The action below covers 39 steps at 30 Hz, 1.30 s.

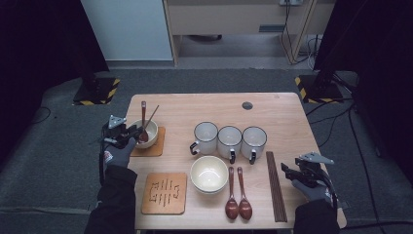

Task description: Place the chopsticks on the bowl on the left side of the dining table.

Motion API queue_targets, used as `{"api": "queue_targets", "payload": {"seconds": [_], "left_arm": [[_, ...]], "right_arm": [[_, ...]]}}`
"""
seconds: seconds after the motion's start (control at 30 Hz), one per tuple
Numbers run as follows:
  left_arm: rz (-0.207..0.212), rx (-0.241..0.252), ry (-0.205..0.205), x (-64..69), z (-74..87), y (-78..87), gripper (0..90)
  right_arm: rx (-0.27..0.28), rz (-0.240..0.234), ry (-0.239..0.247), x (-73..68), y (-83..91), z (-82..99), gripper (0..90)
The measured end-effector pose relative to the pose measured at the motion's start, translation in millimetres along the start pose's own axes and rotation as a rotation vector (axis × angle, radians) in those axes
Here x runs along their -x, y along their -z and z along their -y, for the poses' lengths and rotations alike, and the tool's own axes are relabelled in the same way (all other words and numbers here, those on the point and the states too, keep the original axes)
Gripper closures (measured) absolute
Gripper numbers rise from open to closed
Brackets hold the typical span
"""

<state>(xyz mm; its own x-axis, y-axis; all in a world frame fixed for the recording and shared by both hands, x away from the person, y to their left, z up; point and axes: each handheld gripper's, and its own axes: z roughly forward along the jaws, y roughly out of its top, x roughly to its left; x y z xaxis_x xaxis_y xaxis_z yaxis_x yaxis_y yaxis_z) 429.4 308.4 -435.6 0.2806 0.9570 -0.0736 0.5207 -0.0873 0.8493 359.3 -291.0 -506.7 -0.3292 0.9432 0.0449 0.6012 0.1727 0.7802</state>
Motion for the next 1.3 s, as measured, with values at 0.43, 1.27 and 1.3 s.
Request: {"api": "queue_targets", "payload": {"seconds": [0.43,1.27,1.3], "left_arm": [[0.019,0.044,-0.016,23.7,6.3,17.6,61.1],[0.039,0.041,-0.065,49.8,31.8,28.6,52.6],[0.04,0.038,-0.065,49.9,32.5,27.7,52.6]], "right_arm": [[-0.054,-0.025,0.035,-16.5,1.8,8.4,40.5],[-0.151,-0.045,0.081,-27.9,-4.3,15.0,56.4],[-0.154,-0.045,0.08,-27.6,-4.5,15.1,57.1]]}}
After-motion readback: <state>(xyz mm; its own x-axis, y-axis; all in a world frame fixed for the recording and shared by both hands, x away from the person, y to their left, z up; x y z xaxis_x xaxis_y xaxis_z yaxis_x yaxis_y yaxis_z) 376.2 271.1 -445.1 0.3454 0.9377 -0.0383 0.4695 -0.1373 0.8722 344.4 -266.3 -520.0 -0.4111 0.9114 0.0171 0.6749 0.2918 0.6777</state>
